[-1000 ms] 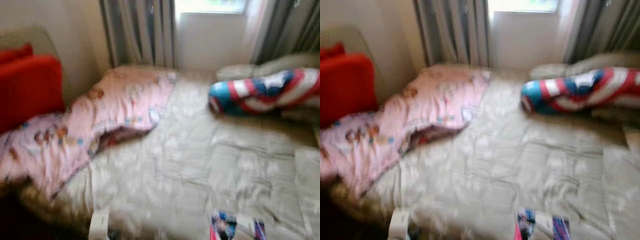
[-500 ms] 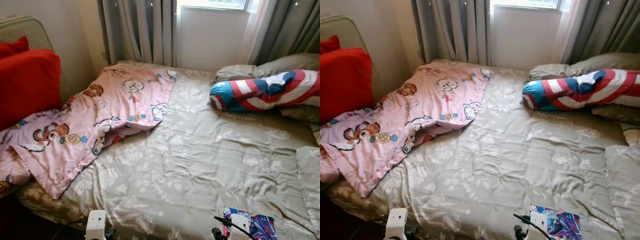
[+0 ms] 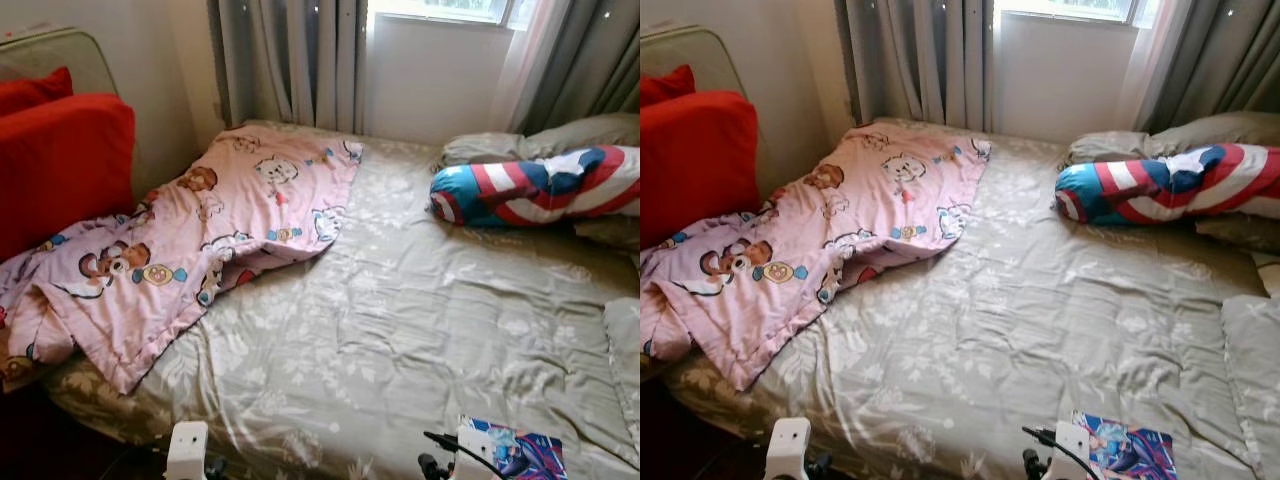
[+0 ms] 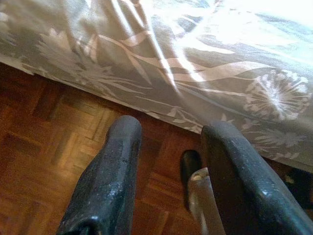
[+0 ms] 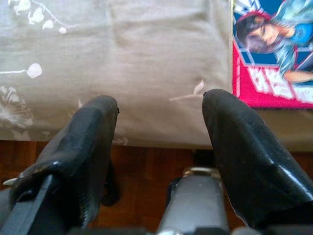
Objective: Clean up the room
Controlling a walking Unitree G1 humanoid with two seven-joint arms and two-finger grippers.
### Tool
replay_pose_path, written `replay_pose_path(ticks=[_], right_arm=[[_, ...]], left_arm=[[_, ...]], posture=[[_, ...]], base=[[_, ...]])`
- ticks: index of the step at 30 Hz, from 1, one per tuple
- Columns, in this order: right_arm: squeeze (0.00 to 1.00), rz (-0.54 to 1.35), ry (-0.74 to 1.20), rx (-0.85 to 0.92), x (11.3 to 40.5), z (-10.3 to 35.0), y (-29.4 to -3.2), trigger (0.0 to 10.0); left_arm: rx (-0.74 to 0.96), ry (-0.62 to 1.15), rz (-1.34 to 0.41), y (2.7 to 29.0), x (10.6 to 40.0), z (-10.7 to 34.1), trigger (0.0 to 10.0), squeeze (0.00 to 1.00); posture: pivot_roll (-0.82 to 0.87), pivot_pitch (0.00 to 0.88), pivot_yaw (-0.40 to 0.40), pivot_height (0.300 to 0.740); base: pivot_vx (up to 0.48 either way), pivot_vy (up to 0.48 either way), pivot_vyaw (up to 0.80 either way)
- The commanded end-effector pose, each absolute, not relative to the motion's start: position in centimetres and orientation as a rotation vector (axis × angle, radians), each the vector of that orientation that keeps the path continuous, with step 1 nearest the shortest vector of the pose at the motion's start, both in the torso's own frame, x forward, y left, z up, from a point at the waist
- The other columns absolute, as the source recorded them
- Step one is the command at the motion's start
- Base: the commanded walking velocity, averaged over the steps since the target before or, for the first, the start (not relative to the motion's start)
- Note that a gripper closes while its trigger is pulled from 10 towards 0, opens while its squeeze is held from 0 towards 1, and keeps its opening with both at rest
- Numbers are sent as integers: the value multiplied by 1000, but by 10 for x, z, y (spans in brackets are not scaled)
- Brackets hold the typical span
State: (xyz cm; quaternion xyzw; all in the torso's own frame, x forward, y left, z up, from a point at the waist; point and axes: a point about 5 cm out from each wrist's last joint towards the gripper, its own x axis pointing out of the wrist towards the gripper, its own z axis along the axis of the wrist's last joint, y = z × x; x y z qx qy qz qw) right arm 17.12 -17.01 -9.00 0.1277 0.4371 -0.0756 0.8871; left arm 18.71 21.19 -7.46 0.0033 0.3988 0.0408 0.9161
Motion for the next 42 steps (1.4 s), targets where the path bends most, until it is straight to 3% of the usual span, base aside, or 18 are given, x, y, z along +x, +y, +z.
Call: replay_pose_path(ticks=[1,42], right_arm=[[0,-181,913,270,170,-90,-175,10000],[0,-219,874,302,180,-86,-176,10000]], left_arm=[[8,834,70,208,185,-76,10000,0],[11,832,64,210,186,-76,10000,0]], posture=[[36,0,-8,740],[40,0,0,740]], base=[[0,356,0],[0,362,0]])
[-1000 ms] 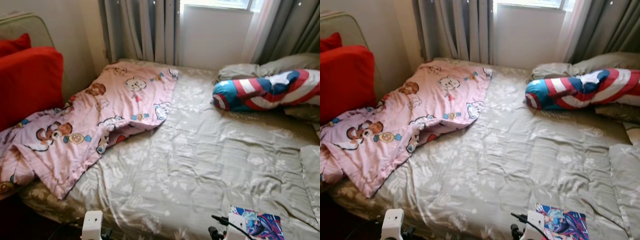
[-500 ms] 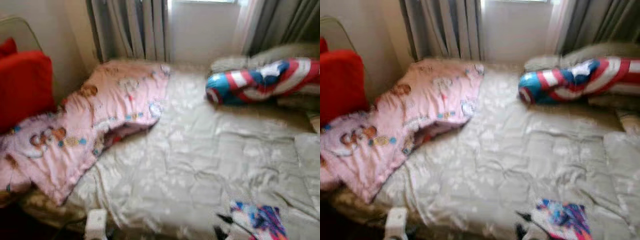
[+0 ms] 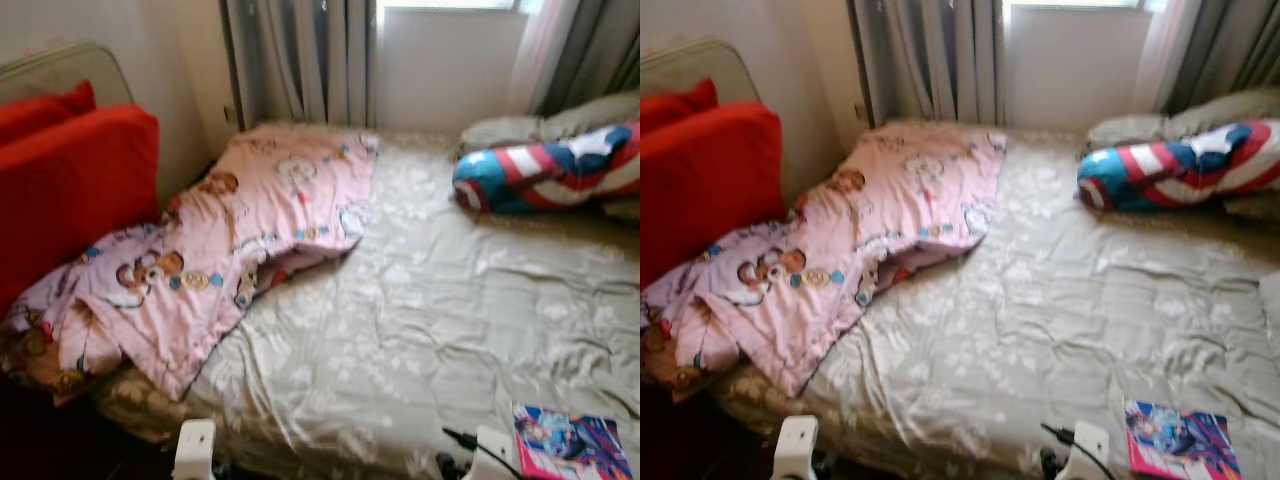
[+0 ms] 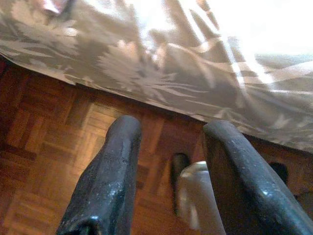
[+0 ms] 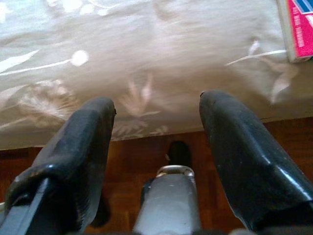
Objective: Clean up the room
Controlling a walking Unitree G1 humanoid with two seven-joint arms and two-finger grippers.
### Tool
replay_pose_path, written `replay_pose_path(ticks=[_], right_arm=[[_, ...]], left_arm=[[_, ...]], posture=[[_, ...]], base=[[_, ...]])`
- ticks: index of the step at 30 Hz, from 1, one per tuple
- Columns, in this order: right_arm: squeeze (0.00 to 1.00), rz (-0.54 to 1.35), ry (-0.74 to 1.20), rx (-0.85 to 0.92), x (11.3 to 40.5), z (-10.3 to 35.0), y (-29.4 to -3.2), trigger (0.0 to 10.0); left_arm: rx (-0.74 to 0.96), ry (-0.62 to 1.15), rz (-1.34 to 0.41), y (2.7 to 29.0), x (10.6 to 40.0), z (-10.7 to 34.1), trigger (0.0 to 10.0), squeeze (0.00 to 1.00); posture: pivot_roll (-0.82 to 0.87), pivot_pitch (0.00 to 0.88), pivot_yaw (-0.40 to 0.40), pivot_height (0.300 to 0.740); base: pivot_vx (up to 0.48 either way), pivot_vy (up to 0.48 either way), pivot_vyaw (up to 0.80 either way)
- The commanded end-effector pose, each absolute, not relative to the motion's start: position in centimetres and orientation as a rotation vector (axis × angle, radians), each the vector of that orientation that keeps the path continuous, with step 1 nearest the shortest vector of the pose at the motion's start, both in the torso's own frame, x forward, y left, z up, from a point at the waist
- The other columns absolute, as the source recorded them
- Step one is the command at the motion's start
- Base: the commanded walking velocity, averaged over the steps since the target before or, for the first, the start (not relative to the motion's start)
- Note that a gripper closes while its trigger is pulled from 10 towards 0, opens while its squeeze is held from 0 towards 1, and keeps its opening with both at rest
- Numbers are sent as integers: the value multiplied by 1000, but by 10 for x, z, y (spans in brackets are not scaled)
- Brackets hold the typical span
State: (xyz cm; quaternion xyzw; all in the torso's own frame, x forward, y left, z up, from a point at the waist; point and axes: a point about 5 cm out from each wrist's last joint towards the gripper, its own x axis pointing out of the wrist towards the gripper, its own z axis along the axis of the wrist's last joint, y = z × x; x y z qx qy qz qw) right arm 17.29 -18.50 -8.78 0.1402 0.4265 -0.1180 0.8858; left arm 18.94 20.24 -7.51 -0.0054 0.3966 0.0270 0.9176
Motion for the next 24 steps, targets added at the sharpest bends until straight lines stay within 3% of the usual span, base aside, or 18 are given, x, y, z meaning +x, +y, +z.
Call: replay_pose_path(ticks=[1,24], right_arm=[[0,-218,874,302,180,-86,-176,10000],[0,-199,872,297,182,-85,-175,10000]], left_arm=[[10,832,64,210,186,-76,10000,0],[5,831,67,208,186,-76,10000,0]], posture=[[40,0,0,740],[42,0,-7,740]], base=[[0,364,0],[0,364,0]])
